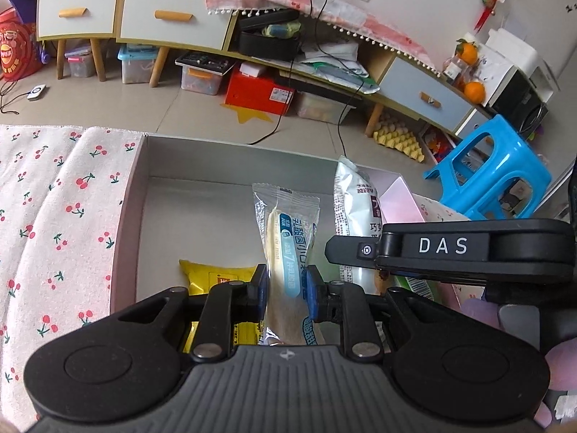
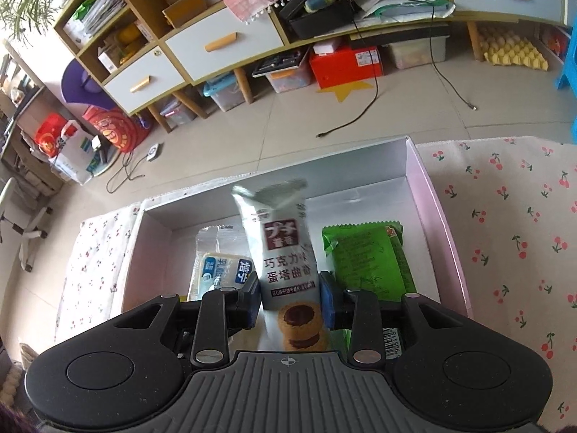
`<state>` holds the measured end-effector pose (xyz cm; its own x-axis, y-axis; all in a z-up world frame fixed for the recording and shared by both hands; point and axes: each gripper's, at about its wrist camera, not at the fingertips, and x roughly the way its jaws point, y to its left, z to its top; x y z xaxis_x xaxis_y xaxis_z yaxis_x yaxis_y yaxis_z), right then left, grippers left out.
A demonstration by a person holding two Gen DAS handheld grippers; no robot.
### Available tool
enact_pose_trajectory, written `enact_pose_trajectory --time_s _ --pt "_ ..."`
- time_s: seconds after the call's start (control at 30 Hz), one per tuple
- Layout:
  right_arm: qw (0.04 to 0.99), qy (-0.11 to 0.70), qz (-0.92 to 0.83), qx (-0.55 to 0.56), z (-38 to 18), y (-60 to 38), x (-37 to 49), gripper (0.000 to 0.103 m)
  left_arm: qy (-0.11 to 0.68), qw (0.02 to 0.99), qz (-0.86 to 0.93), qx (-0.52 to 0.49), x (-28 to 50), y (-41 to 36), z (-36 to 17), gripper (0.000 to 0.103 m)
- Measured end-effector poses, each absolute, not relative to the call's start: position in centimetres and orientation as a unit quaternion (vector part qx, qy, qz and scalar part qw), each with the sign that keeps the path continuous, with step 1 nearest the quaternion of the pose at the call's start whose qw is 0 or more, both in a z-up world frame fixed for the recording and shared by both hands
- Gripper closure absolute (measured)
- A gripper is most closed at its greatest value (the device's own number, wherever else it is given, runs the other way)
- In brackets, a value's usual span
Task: Organize snacks
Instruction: 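Lower both held packs into the pink box and open both grippers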
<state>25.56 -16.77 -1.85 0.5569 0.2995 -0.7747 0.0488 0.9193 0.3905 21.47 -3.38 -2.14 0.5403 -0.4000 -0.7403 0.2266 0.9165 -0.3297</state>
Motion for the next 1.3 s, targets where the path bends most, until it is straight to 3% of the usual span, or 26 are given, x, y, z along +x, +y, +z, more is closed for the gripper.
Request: enact_pose_trajectory --time_s 0.1,0.37,0.47,0.63,0.9,1.1,1.2,1.3 --pt "0.862 0.463 0.071 0.194 -1.6 -16.9 25.6 0.061 0.442 0.873 -0.182 -0.100 21.4 -3.4 -2.0 0.077" --pt "0.870 0.452 0.070 0.182 -0.1 -16.8 24.8 0.052 0.438 0.878 -0.178 -0.079 20.9 -3.8 -1.3 0.072" --pt "0.873 0.450 0.068 0.177 0.5 -16.8 24.3 0.050 0.435 0.880 -0.178 -0.074 20.4 -3.8 -0.8 0.064" --pt "0.879 0.441 0.062 0.168 1.7 -17.2 22.8 0.035 0.429 0.883 -0.180 -0.061 19.3 -3.9 0.4 0.050" --pt "0.891 0.425 0.060 0.149 4.0 -17.6 18.9 0.020 0.423 0.888 -0.176 -0.039 16.5 -4.0 2.2 0.028" --pt "0.902 0.410 0.059 0.125 5.4 -17.7 15.5 0.019 0.419 0.892 -0.169 -0.023 14.1 -3.7 3.0 0.009" --pt "0.909 0.399 0.052 0.108 5.8 -17.5 13.8 0.010 0.414 0.895 -0.163 -0.018 12.7 -3.6 3.4 0.004" --pt "0.916 0.386 0.052 0.092 5.9 -17.3 11.9 0.009 0.414 0.897 -0.154 -0.008 11.7 -3.6 3.8 0.001"
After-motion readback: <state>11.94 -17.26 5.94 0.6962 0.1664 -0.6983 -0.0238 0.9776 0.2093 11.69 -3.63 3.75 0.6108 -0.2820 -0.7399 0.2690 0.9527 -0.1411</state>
